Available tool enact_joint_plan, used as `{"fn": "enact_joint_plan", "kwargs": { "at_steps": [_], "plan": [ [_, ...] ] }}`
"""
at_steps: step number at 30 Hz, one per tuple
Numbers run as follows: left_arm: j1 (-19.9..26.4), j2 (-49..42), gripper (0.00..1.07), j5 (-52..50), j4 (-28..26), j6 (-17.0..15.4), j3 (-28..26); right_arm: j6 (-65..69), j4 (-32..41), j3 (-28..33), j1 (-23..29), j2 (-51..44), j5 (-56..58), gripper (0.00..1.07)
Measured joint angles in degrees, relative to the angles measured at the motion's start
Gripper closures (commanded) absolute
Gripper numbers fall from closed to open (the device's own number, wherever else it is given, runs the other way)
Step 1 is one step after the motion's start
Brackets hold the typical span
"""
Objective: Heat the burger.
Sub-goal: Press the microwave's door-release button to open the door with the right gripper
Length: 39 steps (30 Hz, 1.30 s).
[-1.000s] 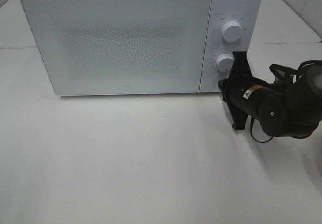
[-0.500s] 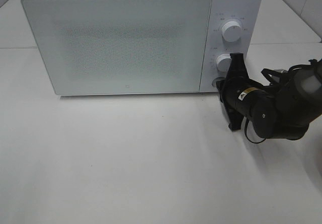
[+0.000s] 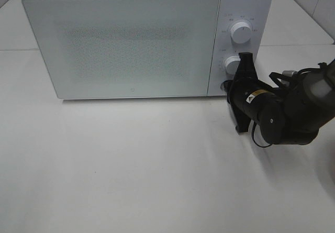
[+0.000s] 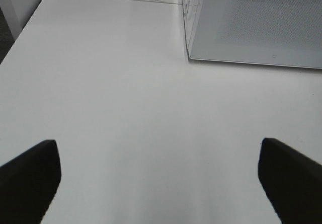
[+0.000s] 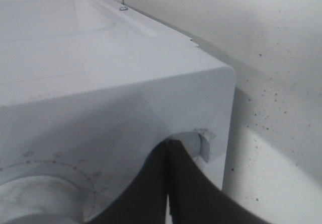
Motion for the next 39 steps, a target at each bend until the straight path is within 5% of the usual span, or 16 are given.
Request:
{"fn": "enact_joint_plan", "kwargs": {
  "at_steps": [25,39],
  "plan": [
    [0.0,0.0,0.06,0.0,0.0,0.0,0.0,-2.6,3.5,-2.5,0.4,-1.5,7.5,1.07],
    [0.0,0.0,0.06,0.0,0.0,0.0,0.0,1.9,-8.3,2.5,-0.8,-7.2,9.7,1.07]
  ]
}}
